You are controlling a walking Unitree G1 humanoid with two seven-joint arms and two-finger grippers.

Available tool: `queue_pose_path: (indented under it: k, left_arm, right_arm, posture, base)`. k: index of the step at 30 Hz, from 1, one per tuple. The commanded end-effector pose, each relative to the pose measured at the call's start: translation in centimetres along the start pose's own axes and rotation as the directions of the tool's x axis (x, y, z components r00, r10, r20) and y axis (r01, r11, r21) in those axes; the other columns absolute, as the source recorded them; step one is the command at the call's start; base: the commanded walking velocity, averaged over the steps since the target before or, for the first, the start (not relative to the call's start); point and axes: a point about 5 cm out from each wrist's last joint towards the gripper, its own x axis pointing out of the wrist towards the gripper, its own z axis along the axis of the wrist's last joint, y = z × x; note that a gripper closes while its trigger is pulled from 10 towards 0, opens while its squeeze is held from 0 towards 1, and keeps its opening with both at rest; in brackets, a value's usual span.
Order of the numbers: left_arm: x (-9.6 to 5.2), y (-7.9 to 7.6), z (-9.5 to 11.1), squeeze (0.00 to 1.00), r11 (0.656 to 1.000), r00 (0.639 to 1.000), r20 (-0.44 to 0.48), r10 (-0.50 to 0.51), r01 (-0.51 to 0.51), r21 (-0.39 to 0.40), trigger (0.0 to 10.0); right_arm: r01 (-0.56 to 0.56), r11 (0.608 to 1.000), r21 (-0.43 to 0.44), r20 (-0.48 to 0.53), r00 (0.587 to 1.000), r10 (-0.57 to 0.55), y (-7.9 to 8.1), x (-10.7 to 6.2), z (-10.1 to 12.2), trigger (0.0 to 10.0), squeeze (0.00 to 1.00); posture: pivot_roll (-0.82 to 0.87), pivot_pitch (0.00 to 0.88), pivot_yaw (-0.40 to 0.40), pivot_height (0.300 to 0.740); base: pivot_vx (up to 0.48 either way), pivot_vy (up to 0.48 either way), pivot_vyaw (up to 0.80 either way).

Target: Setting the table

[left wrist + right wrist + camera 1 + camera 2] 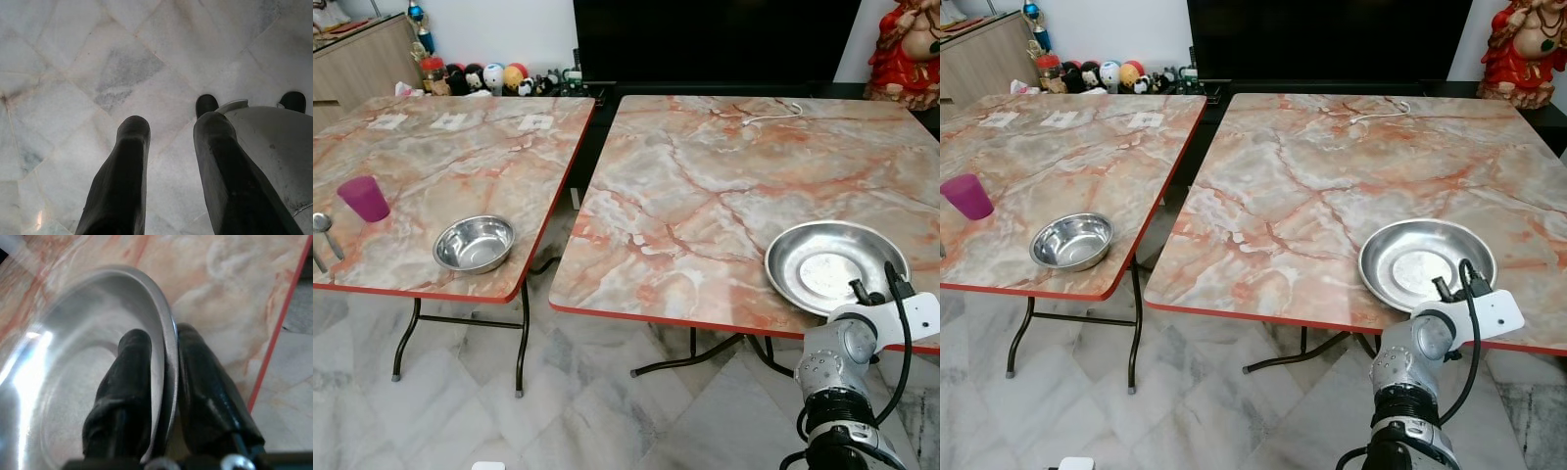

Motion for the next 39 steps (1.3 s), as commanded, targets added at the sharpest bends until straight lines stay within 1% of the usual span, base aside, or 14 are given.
queue_pose_path:
  k: [1,3,4,15,21,24,26,28,31,32,33,34,37,39]
  left_arm:
    - [-0.1,0.4,-0.3,0.0,1.0,1.0,-0.011,0.018,-0.018,0.009,10.0]
    - [-0.1,0.4,-0.3,0.0,1.0,1.0,-0.011,0.018,-0.018,0.009,10.0]
    - [-0.1,0.4,-0.2,0.0,1.0,1.0,-0.01,0.017,-0.017,0.009,10.0]
    - [-0.1,0.3,-0.2,0.0,1.0,1.0,-0.005,0.018,-0.018,0.0,10.0]
    - [-0.1,0.3,-0.1,0.0,1.0,1.0,0.002,0.023,-0.022,-0.013,10.0]
    - [-0.1,0.3,-0.1,0.0,1.0,1.0,0.003,0.021,-0.021,-0.011,10.0]
    - [-0.1,0.3,-0.1,0.0,1.0,1.0,0.0,0.018,-0.018,-0.007,10.0]
    - [-0.1,0.3,-0.1,0.0,1.0,1.0,-0.001,0.017,-0.017,-0.01,10.0]
    - [-0.1,0.3,-0.1,0.0,1.0,1.0,-0.001,0.019,-0.019,-0.016,10.0]
    - [0.0,0.3,-0.1,0.0,1.0,1.0,-0.002,0.019,-0.019,-0.018,10.0]
    - [0.0,0.3,-0.1,0.0,1.0,1.0,-0.002,0.019,-0.019,-0.018,10.0]
    - [-0.1,0.3,-0.2,0.0,0.999,1.0,-0.002,0.021,-0.021,-0.027,10.0]
    - [-0.1,0.2,-0.3,0.0,0.998,1.0,-0.005,0.021,-0.022,-0.057,10.0]
    - [-0.1,0.2,-0.3,0.0,0.998,1.0,-0.006,0.022,-0.022,-0.061,10.0]
  right_arm:
    - [0.012,1.0,0.004,0.019,1.0,-0.012,0.3,0.0,0.4,10.0,0.15]
    - [0.014,1.0,0.003,0.019,1.0,-0.014,0.2,0.0,0.4,10.0,0.11]
    - [0.018,1.0,0.001,0.02,1.0,-0.018,0.1,0.0,0.4,10.0,0.0]
    - [0.014,0.996,-0.092,0.151,0.989,0.0,0.0,-0.8,1.5,10.0,0.0]
    - [-0.12,0.949,-0.29,0.309,0.927,0.211,1.1,-2.7,3.3,10.0,0.0]
    - [-0.295,0.877,-0.379,0.263,0.874,0.408,2.4,-3.9,2.6,10.0,0.0]
    - [-0.487,0.739,-0.466,0.135,0.786,0.603,3.5,-5.3,0.9,10.0,0.0]
    - [-0.595,0.61,-0.523,0.038,0.699,0.714,4.0,-6.4,0.0,10.0,0.0]
    - [-0.664,0.498,-0.558,-0.043,0.622,0.781,4.5,-7.1,-0.5,10.0,0.0]
    - [-0.691,0.419,-0.589,-0.081,0.566,0.82,5.1,-7.6,-0.7,10.0,0.0]
    - [-0.691,0.419,-0.589,-0.081,0.566,0.82,5.1,-7.6,-0.7,10.0,0.0]
    - [-0.716,0.355,-0.601,-0.114,0.516,0.849,5.6,-7.9,-0.8,10.0,0.0]
    - [-0.753,0.288,-0.592,-0.161,0.461,0.873,6.4,-8.3,-1.2,10.0,0.0]
    - [-0.758,0.272,-0.593,-0.174,0.45,0.876,6.6,-8.5,-1.3,10.0,0.0]
  posture:
    - [-0.08,0.0,0.04,0.74]
    - [-0.08,0.0,0.039,0.74]
    - [-0.08,0.0,0.038,0.74]
    - [-0.08,0.0,0.032,0.74]
    - [-0.09,0.0,0.029,0.74]
    - [-0.1,0.0,0.03,0.74]
    - [-0.1,0.0,0.03,0.74]
    - [-0.1,0.0,0.028,0.74]
    - [-0.11,0.0,0.027,0.74]
    - [-0.1,0.0,0.02,0.74]
    - [-0.1,0.0,0.02,0.74]
    - [-0.1,0.0,0.016,0.74]
    - [-0.09,0.0,0.008,0.74]
    - [-0.09,0.0,0.005,0.74]
  base:
    - [0.0,0.0,0.0]
    - [0.0,0.0,0.0]
    - [0.0,0.0,0.0]
    - [0.0,0.0,0.0]
    - [0.0,0.0,0.0]
    - [0.0,0.0,0.0]
    - [0.0,0.0,0.0]
    - [0.0,0.0,0.0]
    - [0.0,0.0,0.0]
    - [0.0,0.0,0.0]
    - [0.0,0.0,0.0]
    - [0.0,0.0,0.0]
    - [0.0,0.0,0.17]
    - [0.0,0.285,0.73]
